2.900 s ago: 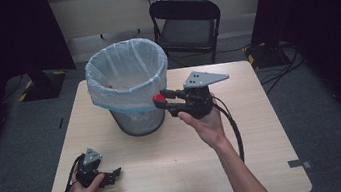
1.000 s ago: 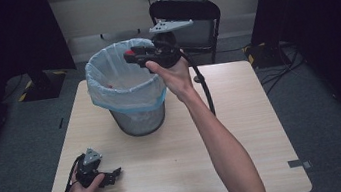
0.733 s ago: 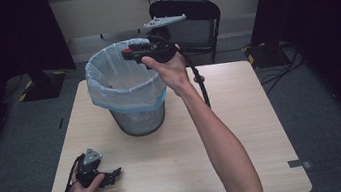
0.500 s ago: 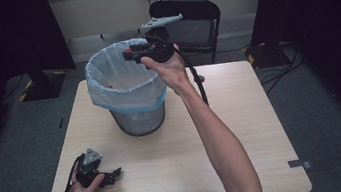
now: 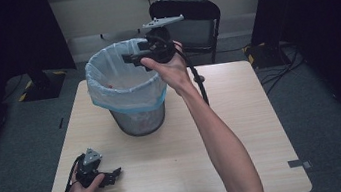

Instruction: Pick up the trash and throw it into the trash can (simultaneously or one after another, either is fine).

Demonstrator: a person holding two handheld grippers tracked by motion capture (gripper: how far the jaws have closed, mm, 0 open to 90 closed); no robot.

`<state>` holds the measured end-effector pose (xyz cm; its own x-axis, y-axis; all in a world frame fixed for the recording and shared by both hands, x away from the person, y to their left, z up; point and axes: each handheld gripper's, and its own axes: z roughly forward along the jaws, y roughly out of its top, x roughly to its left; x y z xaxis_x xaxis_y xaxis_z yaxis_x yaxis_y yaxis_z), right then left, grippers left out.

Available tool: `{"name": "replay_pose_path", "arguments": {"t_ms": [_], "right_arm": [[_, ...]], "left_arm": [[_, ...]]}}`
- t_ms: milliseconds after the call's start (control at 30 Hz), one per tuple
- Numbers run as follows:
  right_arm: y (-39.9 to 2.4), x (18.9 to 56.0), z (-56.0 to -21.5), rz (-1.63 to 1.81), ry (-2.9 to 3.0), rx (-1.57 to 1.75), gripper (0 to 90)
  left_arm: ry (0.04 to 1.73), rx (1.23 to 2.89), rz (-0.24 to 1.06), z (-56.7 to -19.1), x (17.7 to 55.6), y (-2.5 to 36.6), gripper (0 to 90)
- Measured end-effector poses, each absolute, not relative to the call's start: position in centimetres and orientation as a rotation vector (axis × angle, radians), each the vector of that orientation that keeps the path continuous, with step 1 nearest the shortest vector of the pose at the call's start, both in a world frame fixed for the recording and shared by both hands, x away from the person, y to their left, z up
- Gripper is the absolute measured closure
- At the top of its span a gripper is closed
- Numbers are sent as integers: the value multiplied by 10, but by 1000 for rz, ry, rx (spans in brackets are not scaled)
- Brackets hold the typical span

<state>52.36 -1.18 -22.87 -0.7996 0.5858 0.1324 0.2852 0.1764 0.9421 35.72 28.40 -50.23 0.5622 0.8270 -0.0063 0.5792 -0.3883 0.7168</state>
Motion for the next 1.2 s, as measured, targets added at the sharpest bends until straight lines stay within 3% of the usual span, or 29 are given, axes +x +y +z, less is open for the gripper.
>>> {"name": "replay_pose_path", "arguments": {"t_ms": [1200], "right_arm": [[-57, 483, -242, 1603, 2125, 830, 195]], "left_arm": [[1116, 2122, 468, -502, 357, 285, 9]]}}
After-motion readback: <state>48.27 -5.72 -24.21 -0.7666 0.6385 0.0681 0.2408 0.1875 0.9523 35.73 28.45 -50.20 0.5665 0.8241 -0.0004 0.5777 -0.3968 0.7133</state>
